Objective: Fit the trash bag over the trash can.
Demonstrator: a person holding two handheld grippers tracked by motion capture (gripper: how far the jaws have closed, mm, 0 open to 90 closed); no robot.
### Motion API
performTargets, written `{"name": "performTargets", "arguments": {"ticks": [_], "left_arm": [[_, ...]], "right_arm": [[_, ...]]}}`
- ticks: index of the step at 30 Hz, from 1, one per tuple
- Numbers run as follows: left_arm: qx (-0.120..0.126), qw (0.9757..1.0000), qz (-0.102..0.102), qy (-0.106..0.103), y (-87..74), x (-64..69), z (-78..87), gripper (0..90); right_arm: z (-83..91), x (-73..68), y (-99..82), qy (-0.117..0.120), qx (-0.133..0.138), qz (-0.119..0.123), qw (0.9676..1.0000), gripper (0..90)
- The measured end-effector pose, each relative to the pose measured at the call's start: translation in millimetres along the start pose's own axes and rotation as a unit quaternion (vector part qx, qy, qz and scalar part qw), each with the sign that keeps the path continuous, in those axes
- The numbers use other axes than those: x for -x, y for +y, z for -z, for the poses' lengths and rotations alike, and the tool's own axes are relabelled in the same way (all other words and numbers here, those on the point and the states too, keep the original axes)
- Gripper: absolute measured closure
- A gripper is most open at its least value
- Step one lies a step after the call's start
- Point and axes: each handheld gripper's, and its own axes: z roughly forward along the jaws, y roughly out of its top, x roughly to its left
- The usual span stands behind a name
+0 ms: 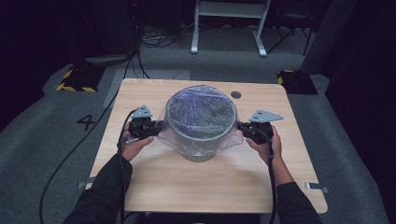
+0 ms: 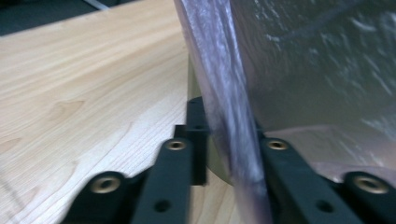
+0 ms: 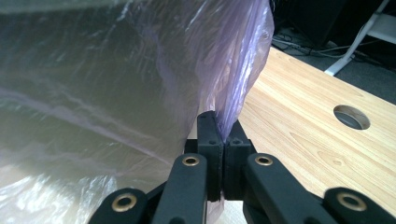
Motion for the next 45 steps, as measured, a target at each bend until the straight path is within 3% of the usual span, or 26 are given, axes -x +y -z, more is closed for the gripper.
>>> {"name": "performTargets", "arguments": {"ticks": [2,5,6,9,12,14,18,23,26,28,30,34,35,36,37,38,40,45], "left_arm": [[0.009,0.9998,0.005,0.014,-1.0,4.1,7.9,51.3],[0.011,0.9991,-0.024,0.033,-2.3,15.1,19.9,26.6],[0.011,0.9988,-0.029,0.038,-2.9,17.3,23.9,22.8],[0.024,0.9980,-0.044,0.038,-6.5,17.9,36.8,18.5],[0.030,0.9985,-0.039,0.023,-11.5,12.9,45.4,16.8],[0.038,0.9988,-0.033,0.002,-15.3,9.9,48.2,16.7],[0.036,0.9984,-0.043,-0.005,-16.1,15.1,46.9,16.8],[0.025,0.9983,-0.048,-0.020,-12.7,25.4,34.9,17.3],[0.017,0.9985,-0.050,-0.013,-11.9,29.3,28.3,19.7],[0.024,0.9987,-0.043,-0.015,-11.3,30.5,26.8,21.0],[0.031,0.9989,-0.030,-0.015,-10.0,30.7,27.2,28.8],[0.038,0.9987,-0.033,-0.006,-7.8,32.0,31.1,32.5],[0.041,0.9984,-0.036,-0.013,-7.8,32.4,33.0,38.6],[0.041,0.9983,-0.040,-0.007,-8.0,33.7,34.6,48.7],[0.036,0.9982,-0.047,-0.001,-8.3,35.0,35.7,50.3],[0.034,0.9978,-0.057,-0.007,-8.9,35.2,36.3,60.6],[0.016,0.9966,-0.081,0.003,-11.7,38.9,34.4,73.7],[-0.016,0.9950,-0.098,-0.011,-21.7,42.0,24.9,82.2]], "right_arm": [[5.2,-1.7,-0.9,-0.001,0.003,0.003,1.0000,78.4],[15.0,-4.1,-0.9,-0.003,0.016,0.009,0.9998,61.6],[18.2,-5.1,-0.3,-0.007,0.013,0.015,0.9998,56.4],[27.8,-7.2,0.0,-0.005,0.018,0.032,0.9993,46.7],[36.2,-12.9,-0.9,0.017,0.034,0.047,0.9982,37.2],[39.5,-19.8,-1.9,0.031,0.037,0.067,0.9966,32.5],[38.8,-36.2,-4.0,0.032,0.029,0.108,0.9932,23.7],[29.4,-45.4,-6.0,0.033,0.015,0.129,0.9909,20.2],[23.9,-48.0,-8.3,0.038,0.010,0.133,0.9903,24.8],[21.4,-50.0,-10.3,0.043,0.008,0.142,0.9889,37.0],[19.1,-52.4,-12.6,0.050,0.007,0.153,0.9870,50.6],[19.2,-54.5,-14.5,0.038,0.018,0.160,0.9862,78.1],[20.0,-54.8,-15.0,0.034,0.021,0.162,0.9860,83.7],[21.3,-55.0,-15.7,0.033,0.025,0.162,0.9859,88.9],[22.2,-55.0,-16.5,0.034,0.027,0.162,0.9859,90.0],[23.0,-55.2,-17.8,0.033,0.027,0.161,0.9860,90.0],[22.4,-55.0,-20.6,0.039,0.021,0.159,0.9863,90.0],[14.4,-56.1,-32.3,0.053,-0.003,0.157,0.9861,90.0]]}}
